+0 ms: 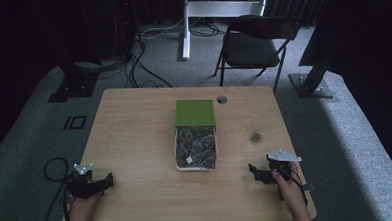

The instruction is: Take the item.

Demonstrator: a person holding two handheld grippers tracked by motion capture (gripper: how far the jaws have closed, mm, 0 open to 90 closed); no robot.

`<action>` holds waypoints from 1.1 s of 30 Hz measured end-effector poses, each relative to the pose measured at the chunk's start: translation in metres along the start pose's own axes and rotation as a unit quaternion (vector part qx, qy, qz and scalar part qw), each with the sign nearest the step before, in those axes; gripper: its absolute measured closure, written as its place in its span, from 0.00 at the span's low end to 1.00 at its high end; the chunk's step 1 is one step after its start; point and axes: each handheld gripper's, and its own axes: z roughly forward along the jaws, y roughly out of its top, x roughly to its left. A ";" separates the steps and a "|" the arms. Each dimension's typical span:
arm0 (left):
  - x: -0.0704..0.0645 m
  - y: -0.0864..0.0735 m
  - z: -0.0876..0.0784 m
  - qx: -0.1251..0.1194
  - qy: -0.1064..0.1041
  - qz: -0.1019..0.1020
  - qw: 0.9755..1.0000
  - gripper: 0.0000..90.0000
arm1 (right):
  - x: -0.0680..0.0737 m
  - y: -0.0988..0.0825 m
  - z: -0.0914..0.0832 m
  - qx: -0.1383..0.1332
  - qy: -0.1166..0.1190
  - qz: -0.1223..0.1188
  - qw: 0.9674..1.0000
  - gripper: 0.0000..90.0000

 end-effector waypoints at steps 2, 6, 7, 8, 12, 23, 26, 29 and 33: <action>0.000 0.000 0.000 0.000 0.000 0.000 1.000 0.00 | 0.001 -0.004 0.001 0.005 0.002 -0.002 1.000 0.15; 0.000 0.000 0.000 0.000 0.000 0.000 1.000 0.00 | 0.001 -0.010 0.002 0.012 0.008 -0.012 1.000 0.15; 0.000 0.000 0.000 0.000 0.000 0.000 1.000 0.00 | 0.001 -0.011 0.001 0.013 0.008 -0.015 1.000 0.15; 0.000 0.000 0.000 0.000 0.000 0.000 1.000 0.00 | 0.001 -0.012 0.001 0.012 0.008 -0.019 1.000 0.15; 0.000 0.000 0.000 0.000 0.000 0.000 1.000 0.00 | 0.001 -0.016 -0.003 0.017 0.014 -0.032 0.999 0.15; 0.000 0.000 0.000 0.000 0.000 0.000 1.000 0.00 | 0.009 -0.023 -0.003 0.035 0.045 -0.086 0.995 0.15; 0.000 0.000 0.000 0.000 0.000 0.000 1.000 0.00 | 0.013 -0.024 -0.003 0.052 0.062 -0.110 0.991 0.15; 0.000 0.000 0.000 0.000 0.000 0.000 1.000 0.00 | 0.013 -0.024 -0.003 0.055 0.069 -0.106 0.990 0.15; 0.000 0.000 0.000 0.000 0.000 0.000 1.000 0.00 | 0.012 -0.024 -0.003 0.056 0.070 -0.103 0.991 0.15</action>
